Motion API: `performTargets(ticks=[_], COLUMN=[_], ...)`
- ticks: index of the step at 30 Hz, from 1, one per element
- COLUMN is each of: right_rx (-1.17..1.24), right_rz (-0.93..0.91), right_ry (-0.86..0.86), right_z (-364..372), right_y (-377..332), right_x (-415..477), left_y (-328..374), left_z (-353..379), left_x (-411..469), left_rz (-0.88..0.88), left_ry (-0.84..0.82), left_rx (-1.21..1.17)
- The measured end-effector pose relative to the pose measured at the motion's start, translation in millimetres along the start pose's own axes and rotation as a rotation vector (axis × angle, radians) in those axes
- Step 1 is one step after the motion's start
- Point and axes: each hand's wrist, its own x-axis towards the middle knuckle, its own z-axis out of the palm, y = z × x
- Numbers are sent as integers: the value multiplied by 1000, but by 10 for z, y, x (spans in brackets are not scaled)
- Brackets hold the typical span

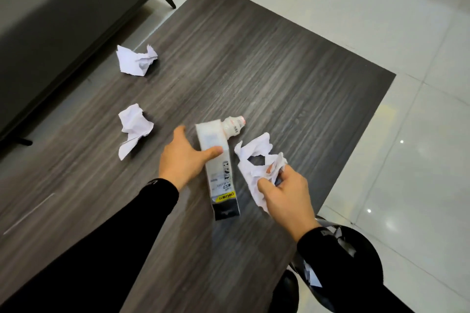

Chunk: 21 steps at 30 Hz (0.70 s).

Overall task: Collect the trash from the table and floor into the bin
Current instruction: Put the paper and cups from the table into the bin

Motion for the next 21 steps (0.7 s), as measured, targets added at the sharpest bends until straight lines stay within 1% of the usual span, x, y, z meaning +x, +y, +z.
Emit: performTargets(ticks=[1, 3, 6, 8, 10, 14, 16, 17, 19, 21], right_rx=[-8, 6, 81, 120, 126, 90, 81, 62, 20, -19], right_rz=[-8, -23, -25, -5, 18, 108, 239, 307, 420, 501], right_ry=[-8, 6, 106, 189, 269, 372, 390, 365, 242, 111], right_z=[-6, -72, -291, -502, -736, -1337, -1566, -1660, -1788, -1851], right_y=[18, 63, 130, 185, 250, 574, 877, 1050, 1392, 1634], right_x=[-24, -69, -136, -203, -293, -639, -840, -929, -1067, -1131], left_y=[27, 136, 403, 679, 962, 1419, 1512, 1536, 1532, 1457], left_z=[55, 94, 36, -26, -98, -126, -34, 58, 309, 626], left_x=[-25, -117, -355, -600, -870, -1393, -1609, -1705, -1841, -1891], left_rz=[-23, 46, 282, 459, 591, 721, 758, 766, 762, 745], left_ry=[-24, 6, 51, 18, -41, -251, -374, -449, -590, -710], left_rx=[-98, -233, -267, -282, -263, -327, -327, -321, -280, -150])
